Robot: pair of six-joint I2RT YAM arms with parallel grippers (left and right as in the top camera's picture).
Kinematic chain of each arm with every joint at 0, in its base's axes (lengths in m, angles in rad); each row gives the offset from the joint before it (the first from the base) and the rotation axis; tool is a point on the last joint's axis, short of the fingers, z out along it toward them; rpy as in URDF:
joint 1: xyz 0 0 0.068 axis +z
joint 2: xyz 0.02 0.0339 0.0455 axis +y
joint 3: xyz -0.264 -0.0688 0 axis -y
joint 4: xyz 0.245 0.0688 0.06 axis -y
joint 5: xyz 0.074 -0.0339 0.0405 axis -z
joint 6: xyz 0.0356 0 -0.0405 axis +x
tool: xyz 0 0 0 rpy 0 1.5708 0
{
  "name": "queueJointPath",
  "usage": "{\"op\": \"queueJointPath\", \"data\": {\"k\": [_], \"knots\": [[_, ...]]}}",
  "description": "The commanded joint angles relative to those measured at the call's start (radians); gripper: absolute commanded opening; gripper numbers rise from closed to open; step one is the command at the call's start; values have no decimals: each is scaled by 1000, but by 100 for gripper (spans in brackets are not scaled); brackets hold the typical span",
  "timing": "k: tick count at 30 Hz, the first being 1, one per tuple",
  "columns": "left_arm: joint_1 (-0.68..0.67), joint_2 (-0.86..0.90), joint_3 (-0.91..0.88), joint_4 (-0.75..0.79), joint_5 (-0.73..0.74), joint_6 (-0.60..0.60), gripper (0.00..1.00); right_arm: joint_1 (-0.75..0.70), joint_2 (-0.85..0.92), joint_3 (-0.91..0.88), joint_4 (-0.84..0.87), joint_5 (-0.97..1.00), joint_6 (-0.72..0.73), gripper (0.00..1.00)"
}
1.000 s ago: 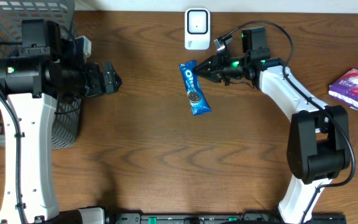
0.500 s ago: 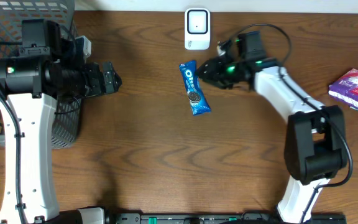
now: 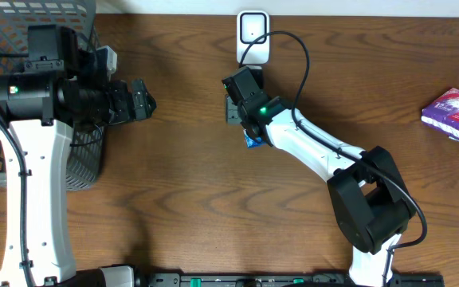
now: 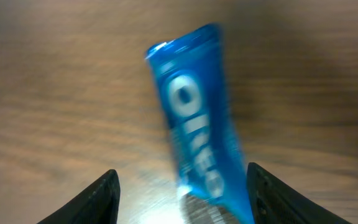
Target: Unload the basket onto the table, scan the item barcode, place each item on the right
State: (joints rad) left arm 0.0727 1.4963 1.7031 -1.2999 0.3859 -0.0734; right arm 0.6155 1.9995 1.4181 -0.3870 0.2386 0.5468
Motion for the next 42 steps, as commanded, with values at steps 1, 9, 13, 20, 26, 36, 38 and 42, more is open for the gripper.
{"op": "queueJointPath", "data": {"k": [1, 9, 13, 20, 26, 36, 38, 42], "knots": [[-2, 4, 3, -1, -6, 13, 98, -10, -17, -16, 4, 153, -12, 61], [-2, 4, 3, -1, -6, 13, 98, -21, 66, -27, 58, 29, -23, 64], [-2, 4, 3, -2, -5, 13, 98, -20, 114, -27, 99, -30, -37, 65], [-2, 4, 3, -1, -6, 13, 98, -35, 154, -27, 87, 70, -61, 64], [-2, 4, 3, -1, -6, 13, 98, -58, 156, -27, 72, 36, -85, 21], [-2, 4, 3, -1, -6, 13, 98, -123, 132, -12, 82, -386, -38, 1], [-2, 4, 3, -1, -6, 13, 98, -157, 111, -11, 83, -521, 4, 1], [-2, 4, 3, -1, -6, 13, 98, -243, 73, -11, 100, -859, 103, 1]]}}
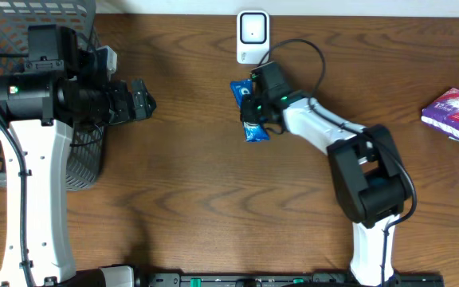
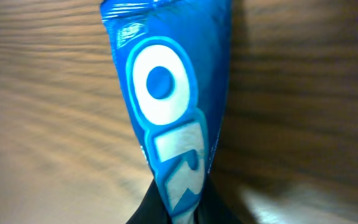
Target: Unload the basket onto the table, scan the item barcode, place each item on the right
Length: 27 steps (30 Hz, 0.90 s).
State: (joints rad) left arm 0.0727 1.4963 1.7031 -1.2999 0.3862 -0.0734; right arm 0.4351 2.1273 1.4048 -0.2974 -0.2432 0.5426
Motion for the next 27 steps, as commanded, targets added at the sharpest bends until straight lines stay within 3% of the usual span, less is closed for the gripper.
{"op": "queueJointPath", "data": {"k": [1, 4, 9, 22, 27], "knots": [[-2, 4, 3, -1, -6, 13, 98, -85, -57, 2, 21, -464, 139, 1], [-2, 4, 3, -1, -6, 13, 98, -146, -57, 2, 51, -713, 225, 1], [-2, 4, 3, -1, -6, 13, 98, -207, -57, 2, 51, -940, 319, 1], [-2, 4, 3, -2, -6, 13, 98, -227, -57, 2, 163, -1312, 540, 1], [-2, 4, 3, -1, -6, 13, 98, -233, -57, 2, 191, -1299, 567, 1]]}}
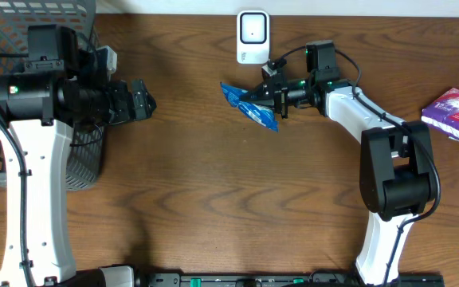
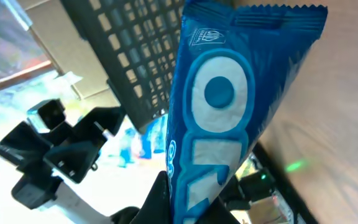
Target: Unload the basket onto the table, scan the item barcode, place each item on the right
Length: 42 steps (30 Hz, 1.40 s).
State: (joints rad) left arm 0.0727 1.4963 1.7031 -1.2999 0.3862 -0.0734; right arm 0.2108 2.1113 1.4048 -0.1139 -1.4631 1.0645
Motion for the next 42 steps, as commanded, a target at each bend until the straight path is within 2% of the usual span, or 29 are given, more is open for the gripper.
{"op": "queueJointPath", "data": {"k": [1, 5, 8, 15, 18, 21, 27, 30, 32, 37, 42], "knots": [[-2, 4, 3, -2, -6, 13, 98, -11, -41, 2, 8, -62, 45, 1], [-2, 4, 3, -1, -6, 13, 98, -13, -41, 2, 15, 120, 45, 1], [-2, 4, 3, -1, -6, 13, 98, 0, -41, 2, 98, 249, 45, 1], [-2, 4, 3, -2, -6, 13, 98, 44, -41, 2, 664, 490, 62, 1], [-2, 4, 3, -1, -6, 13, 98, 65, -41, 2, 816, 639, -39, 2], [-2, 4, 3, -1, -6, 13, 98, 86, -41, 2, 804, 822, -191, 1], [-2, 4, 3, -2, -6, 13, 98, 152, -41, 2, 618, 1254, -523, 1], [-2, 4, 3, -1, -6, 13, 98, 193, -41, 2, 606, 1476, -717, 1], [-2, 4, 3, -2, -6, 13, 98, 214, -41, 2, 625, 1592, -782, 1], [-2, 4, 3, -1, -6, 13, 98, 239, -39, 2, 660, 1800, -789, 1], [-2, 4, 3, -1, -6, 13, 98, 235, -8, 2, 699, 1980, -654, 1]]}}
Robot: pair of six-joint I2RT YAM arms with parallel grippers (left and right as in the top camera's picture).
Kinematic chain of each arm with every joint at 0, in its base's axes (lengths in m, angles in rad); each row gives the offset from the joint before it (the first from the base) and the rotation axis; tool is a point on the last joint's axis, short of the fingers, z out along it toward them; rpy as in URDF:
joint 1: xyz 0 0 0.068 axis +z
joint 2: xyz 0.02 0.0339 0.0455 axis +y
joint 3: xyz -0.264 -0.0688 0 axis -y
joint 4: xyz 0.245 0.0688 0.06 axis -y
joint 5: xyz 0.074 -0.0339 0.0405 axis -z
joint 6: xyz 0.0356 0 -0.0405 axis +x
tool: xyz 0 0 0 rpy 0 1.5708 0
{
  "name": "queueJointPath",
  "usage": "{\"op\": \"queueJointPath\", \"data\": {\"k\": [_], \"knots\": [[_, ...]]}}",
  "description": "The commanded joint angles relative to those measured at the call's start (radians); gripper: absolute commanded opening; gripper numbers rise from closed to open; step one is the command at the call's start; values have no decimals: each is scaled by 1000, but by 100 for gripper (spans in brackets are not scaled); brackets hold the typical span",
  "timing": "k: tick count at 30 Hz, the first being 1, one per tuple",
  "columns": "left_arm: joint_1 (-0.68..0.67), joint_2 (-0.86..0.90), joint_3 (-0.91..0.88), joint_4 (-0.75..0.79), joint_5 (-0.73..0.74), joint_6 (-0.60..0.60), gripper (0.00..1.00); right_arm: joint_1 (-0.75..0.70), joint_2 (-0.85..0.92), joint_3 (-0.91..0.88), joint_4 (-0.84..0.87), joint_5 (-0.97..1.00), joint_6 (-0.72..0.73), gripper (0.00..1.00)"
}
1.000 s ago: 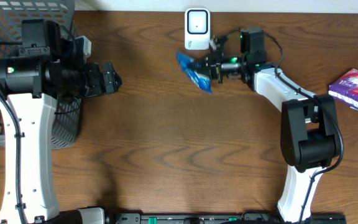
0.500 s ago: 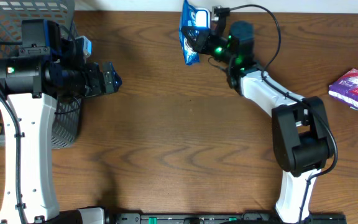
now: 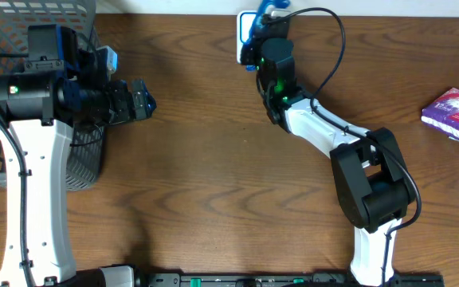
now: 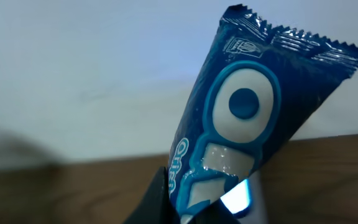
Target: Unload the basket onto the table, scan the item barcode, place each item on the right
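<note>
A blue Oreo packet (image 4: 253, 118) stands up out of my right gripper (image 4: 194, 208), whose fingers are shut on its lower end. Seen from overhead, the right gripper (image 3: 266, 30) is at the table's far edge, right in front of the white barcode scanner (image 3: 246, 33), which it mostly covers; only a sliver of blue packet (image 3: 271, 8) shows there. A lit patch of the scanner (image 4: 236, 198) glows just behind the packet in the right wrist view. My left gripper (image 3: 142, 101) hangs over the table's left side, open and holding nothing.
A dark mesh basket stands at the far left behind the left arm. A purple-and-white packet (image 3: 453, 112) and an orange one lie at the right edge. A black cable (image 3: 325, 24) loops from the right wrist.
My right gripper, then right of the scanner with the packet held out sideways to the left, has moved up against the scanner and now holds the packet upright in front of it. The left arm has not moved.
First my right gripper stood open over the Oreo packet lying on the table below the scanner. Then it was shut on the packet there. Then it held the packet raised, pointing left beside the scanner, and now upright right at the scanner.
</note>
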State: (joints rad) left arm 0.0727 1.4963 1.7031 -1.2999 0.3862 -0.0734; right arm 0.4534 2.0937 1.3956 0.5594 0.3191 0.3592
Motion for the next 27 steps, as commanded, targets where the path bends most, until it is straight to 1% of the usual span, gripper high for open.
{"op": "queueJointPath", "data": {"k": [1, 9, 11, 14, 16, 17, 19, 22, 27], "knots": [[-2, 4, 3, -1, -6, 13, 98, -11, 24, 11, 48, 222, 101, 1], [-2, 4, 3, -1, -6, 13, 98, -38, 122, 24, 149, 229, 418, 2], [-2, 4, 3, -1, -6, 13, 98, -41, 161, 56, 149, 208, 448, 1], [-2, 4, 3, -1, -6, 13, 98, -45, 226, 142, 144, 88, 426, 1], [-2, 4, 3, -1, -6, 13, 98, -46, 261, 208, 134, 19, 350, 1], [-2, 4, 3, -1, -6, 13, 98, -46, 267, 231, 117, 13, 320, 1], [-2, 4, 3, -1, -6, 13, 98, -43, 269, 274, 63, 60, 239, 1], [-2, 4, 3, -1, -6, 13, 98, -34, 261, 306, 33, 109, 156, 1], [-2, 4, 3, -1, -6, 13, 98, -36, 261, 325, 27, 56, 148, 1]]}}
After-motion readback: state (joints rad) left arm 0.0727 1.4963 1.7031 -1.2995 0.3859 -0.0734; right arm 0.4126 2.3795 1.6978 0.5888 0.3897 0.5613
